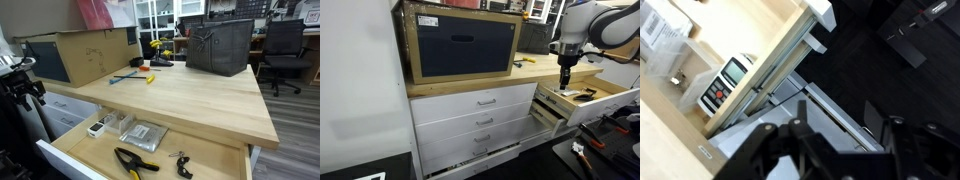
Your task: Push the cardboard box forward and then close the top left drawer
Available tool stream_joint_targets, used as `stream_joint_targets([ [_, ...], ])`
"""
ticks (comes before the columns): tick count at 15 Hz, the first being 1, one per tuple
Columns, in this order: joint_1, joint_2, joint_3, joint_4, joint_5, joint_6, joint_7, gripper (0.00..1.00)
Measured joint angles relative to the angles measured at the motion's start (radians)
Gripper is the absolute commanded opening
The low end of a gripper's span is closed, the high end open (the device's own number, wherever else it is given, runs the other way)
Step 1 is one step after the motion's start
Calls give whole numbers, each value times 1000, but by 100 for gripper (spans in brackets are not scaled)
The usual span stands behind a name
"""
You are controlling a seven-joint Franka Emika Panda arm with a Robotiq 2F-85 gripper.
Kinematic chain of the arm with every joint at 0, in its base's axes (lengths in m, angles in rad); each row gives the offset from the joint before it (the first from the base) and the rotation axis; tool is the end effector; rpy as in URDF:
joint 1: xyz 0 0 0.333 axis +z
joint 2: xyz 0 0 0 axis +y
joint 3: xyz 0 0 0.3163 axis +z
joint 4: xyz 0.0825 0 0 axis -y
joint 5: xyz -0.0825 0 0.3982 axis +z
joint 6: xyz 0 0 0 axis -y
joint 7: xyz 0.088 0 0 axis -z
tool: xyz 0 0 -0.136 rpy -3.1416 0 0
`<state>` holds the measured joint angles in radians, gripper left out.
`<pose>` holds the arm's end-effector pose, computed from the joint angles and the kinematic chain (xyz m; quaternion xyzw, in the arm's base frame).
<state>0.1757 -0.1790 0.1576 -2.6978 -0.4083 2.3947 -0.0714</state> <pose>0.3792 0.1158 0.2386 0.9245 0.3480 -0.0451 0.1488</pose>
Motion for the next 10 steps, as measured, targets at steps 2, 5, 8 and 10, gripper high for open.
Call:
stream_joint_targets([
  [2, -24, -31, -23, -17, 5, 0, 0, 100],
  [5, -65, -72, -55, -26, 5, 0, 0, 100],
  [8, -96, -106, -93, -23, 29, 0, -9, 100],
  [10, -103, -123, -126, -12, 76, 0, -46, 100],
])
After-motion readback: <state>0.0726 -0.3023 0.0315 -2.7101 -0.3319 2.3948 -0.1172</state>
